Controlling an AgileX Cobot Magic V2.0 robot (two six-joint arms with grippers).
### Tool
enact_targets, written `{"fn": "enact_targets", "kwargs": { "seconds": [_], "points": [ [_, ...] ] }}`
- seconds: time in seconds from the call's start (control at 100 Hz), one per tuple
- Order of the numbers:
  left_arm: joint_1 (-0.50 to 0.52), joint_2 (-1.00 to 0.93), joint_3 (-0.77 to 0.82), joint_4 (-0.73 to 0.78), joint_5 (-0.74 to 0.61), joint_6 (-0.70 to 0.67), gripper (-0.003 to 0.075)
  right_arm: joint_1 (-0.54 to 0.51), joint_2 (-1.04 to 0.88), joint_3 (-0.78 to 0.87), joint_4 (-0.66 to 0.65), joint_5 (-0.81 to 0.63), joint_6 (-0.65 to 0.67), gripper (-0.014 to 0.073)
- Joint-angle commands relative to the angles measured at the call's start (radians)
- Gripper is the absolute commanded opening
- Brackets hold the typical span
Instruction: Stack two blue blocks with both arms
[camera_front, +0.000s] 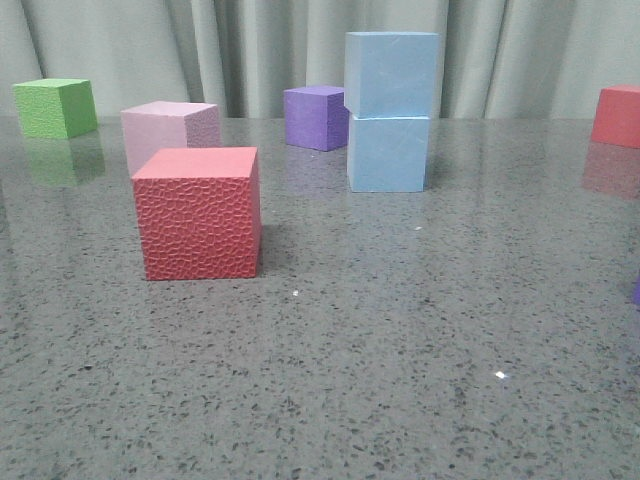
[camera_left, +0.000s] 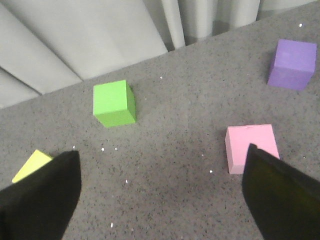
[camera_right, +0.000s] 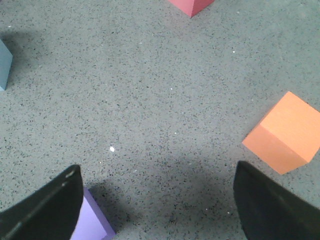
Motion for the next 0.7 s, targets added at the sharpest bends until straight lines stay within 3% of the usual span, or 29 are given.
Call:
{"fn": "enact_targets", "kwargs": {
  "seconds": [0.0,0.35,0.69],
  "points": [
    [0.017,-0.122,0.102,-0.005,-0.112,-0.023,0.0618,-0.007,-0.001,-0.023,-0.014,-0.055,-0.007,0.0609],
    [0.017,-0.521,0.7,-0.005,-0.332,-0.099,0.0618,-0.007,-0.001,-0.023,-0.014,-0.027,-0.007,0.0609],
    [0.017,-0.793,1.032,-0.005,-0.371,-0.154,0.0618,-0.007,-0.034,-0.005,-0.014,-0.043,-0.007,0.0609]
  ]
}}
